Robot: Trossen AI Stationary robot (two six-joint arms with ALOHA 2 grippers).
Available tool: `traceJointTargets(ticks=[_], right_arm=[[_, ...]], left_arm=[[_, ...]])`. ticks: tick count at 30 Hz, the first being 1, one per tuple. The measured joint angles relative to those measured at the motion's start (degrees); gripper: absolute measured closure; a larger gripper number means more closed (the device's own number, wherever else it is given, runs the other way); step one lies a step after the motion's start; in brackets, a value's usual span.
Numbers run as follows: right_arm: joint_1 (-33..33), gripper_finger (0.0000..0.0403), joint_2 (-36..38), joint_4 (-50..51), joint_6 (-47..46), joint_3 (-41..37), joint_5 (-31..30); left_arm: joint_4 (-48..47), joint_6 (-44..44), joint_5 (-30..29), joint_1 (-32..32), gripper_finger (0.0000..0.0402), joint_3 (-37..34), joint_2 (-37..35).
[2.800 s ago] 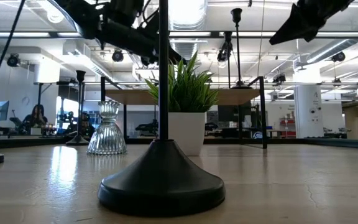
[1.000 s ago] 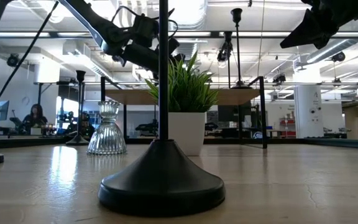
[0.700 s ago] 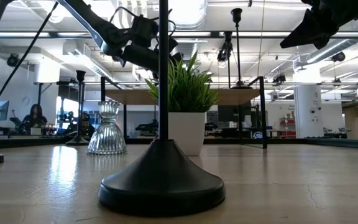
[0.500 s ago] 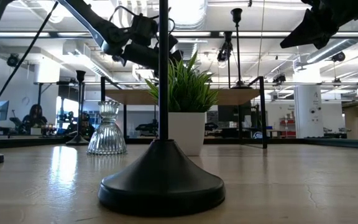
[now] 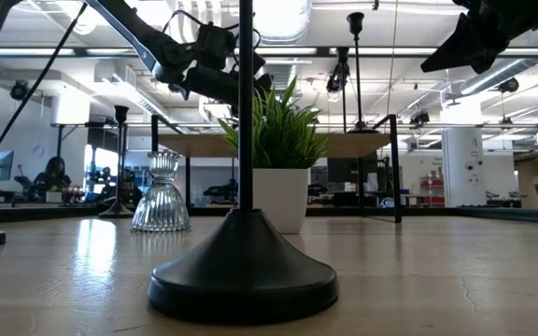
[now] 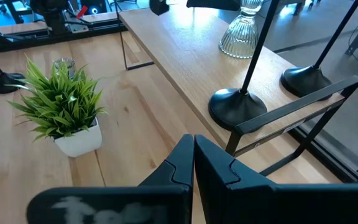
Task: Pick & Place candle stick holders
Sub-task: Put the right transparent glass candle holder on the shelf, then put the top transparent glass candle holder on the shelf
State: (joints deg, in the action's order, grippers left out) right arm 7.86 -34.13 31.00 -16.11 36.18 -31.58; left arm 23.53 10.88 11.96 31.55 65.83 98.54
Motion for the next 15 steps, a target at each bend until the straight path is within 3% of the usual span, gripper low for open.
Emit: traceJointTargets(ticks=[3, 5, 15], right_arm=[[0.0, 0.0394, -0.06, 0.02, -0.24, 0.0, 0.01], [0.0, 0.0394, -0.07, 0.04, -0.64, 0.0, 0.16], [0.0, 0.0394, -0.07, 0.04, -0.93, 0.0, 0.36]], left_arm=[[-2.38, -1.6, 6.25, -0.05, 0.0402, -0.1, -0.4], [-6.52, -1.55, 7.11, -0.48, 0.0402, -0.2, -1.61], [-37.45, 1.92, -1.12, -5.95, 0.0401, -0.44, -15.61]])
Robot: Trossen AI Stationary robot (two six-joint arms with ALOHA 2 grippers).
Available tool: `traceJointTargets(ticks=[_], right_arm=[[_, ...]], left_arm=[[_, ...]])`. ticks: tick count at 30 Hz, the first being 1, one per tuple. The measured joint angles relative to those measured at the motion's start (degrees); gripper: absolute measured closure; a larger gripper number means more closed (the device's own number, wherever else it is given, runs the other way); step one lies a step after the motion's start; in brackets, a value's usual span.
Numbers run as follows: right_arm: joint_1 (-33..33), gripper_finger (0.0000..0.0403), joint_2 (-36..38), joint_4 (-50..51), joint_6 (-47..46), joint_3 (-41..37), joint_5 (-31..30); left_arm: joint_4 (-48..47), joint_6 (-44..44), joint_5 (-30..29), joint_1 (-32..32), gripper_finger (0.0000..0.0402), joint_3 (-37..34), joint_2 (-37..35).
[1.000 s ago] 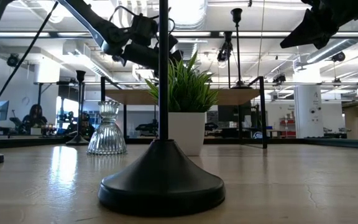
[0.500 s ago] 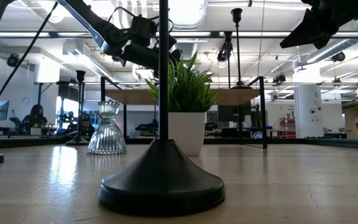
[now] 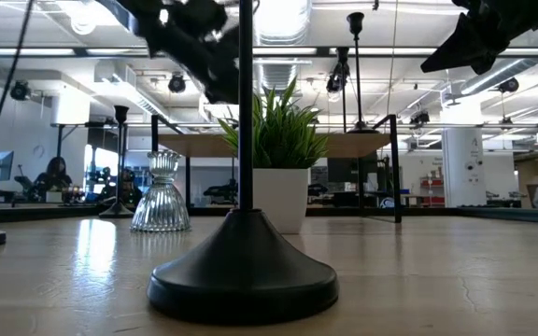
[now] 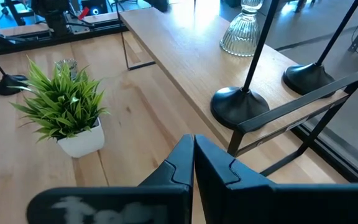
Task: Pick & Place candle stick holders
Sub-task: Put the top transparent glass candle holder on the shelf
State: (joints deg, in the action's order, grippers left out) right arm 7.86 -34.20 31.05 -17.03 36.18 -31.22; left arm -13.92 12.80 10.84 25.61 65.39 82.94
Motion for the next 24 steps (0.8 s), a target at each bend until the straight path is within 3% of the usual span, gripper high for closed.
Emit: traceJointTargets(ticks=[5, 10, 18, 24], right_arm=[[0.0, 0.0394, -0.04, -0.06, -0.59, -0.05, 0.17], [-0.01, 0.0394, -0.04, 0.01, -0.59, -0.55, 0.17], [-0.02, 0.0394, -0.04, -0.07, -0.59, -0.57, 0.19], [0.0, 0.0394, -0.04, -0.13, -1.27, -0.59, 0.19]], left_arm=[[-10.77, 1.25, -4.53, -5.54, 0.0401, -2.36, -8.43], [-12.16, -0.33, -4.65, -9.17, 0.0401, -9.83, -18.28], [-5.04, -4.99, -4.83, -10.29, 0.0402, -27.96, -34.87], [2.89, -6.67, -4.29, -12.07, 0.0402, -41.5, -43.13]])
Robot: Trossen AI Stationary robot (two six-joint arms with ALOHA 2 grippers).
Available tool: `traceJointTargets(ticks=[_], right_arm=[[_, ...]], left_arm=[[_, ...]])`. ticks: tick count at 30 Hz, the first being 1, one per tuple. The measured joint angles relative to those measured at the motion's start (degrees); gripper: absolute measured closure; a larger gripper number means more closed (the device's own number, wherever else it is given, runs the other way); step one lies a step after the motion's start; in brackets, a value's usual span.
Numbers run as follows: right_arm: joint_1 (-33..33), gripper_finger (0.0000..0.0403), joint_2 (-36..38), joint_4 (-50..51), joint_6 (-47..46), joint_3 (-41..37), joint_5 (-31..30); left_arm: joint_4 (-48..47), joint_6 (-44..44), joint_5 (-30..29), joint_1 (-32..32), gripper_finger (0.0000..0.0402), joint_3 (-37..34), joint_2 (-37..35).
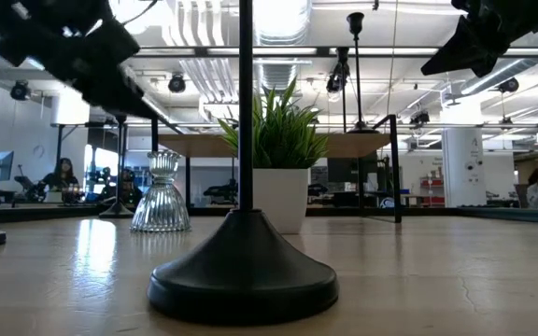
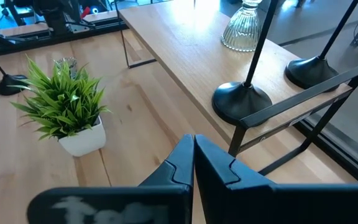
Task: Pick & Place candle stick holders
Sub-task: Put the top transparent glass candle holder on the shelf
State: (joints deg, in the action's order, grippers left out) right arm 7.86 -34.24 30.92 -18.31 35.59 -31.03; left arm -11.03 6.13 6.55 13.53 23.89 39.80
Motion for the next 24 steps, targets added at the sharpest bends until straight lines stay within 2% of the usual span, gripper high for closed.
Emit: traceJointTargets(ticks=[6, 11, 17, 24], right_arm=[[-0.01, 0.0394, 0.0, 0.0, -0.68, -0.02, -0.02], [-0.02, 0.0394, 0.0, -0.09, -1.27, -0.04, -0.02], [-0.02, 0.0394, -0.02, -1.7, -1.28, -0.04, -0.11], [-0.02, 0.0394, 0.0, -3.26, -1.22, -0.04, -0.55]], left_arm=[[5.61, -9.48, 0.07, -1.22, 0.0398, -7.59, -3.1], [6.2, -16.07, 0.07, -1.26, 0.0372, -11.77, -2.91], [7.3, -18.37, 0.02, -1.26, 0.0314, -15.83, -2.27], [16.0, -18.18, 2.39, -1.43, 0.0235, -19.26, -1.48]])
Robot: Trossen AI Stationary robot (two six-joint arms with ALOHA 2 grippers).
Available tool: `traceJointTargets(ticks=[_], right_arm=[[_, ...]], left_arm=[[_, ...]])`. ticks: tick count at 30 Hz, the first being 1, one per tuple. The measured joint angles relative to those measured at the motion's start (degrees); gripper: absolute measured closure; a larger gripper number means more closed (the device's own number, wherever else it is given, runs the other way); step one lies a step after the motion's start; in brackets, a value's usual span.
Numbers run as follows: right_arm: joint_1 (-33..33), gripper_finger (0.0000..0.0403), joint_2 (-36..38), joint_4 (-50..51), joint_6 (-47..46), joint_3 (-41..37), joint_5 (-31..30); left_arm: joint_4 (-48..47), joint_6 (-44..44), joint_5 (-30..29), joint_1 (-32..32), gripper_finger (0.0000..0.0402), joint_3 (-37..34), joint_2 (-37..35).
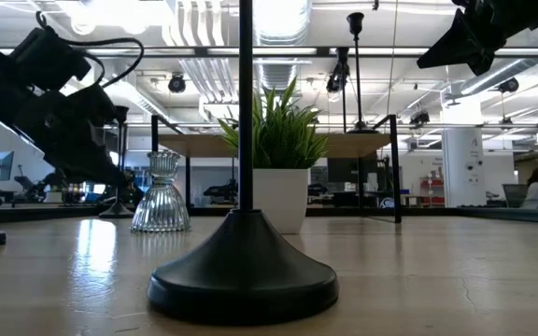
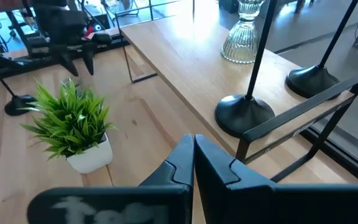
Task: Pick & Place candle stick holders
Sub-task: Put the top transparent glass candle holder on the shelf
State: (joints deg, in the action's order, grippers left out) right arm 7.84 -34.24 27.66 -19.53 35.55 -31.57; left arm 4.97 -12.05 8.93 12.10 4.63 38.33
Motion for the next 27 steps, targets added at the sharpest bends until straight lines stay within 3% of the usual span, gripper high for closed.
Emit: traceJointTargets(ticks=[5, 12, 27], right_arm=[[-0.04, 0.0394, 0.03, -0.02, 0.0, 0.0, -0.16], [-0.02, 0.0394, 0.07, -0.07, 0.24, 0.0, -2.92], [-0.02, 0.0394, 0.11, -0.13, 0.17, 0.0, -3.13]], left_arm=[[4.43, 0.53, 3.56, -0.05, 0.0187, -2.0, 0.55], [7.2, 1.99, 4.08, -0.86, 0.0146, -2.24, 2.09], [25.63, 8.08, 4.08, -3.61, 0.0142, -2.22, 15.73]])
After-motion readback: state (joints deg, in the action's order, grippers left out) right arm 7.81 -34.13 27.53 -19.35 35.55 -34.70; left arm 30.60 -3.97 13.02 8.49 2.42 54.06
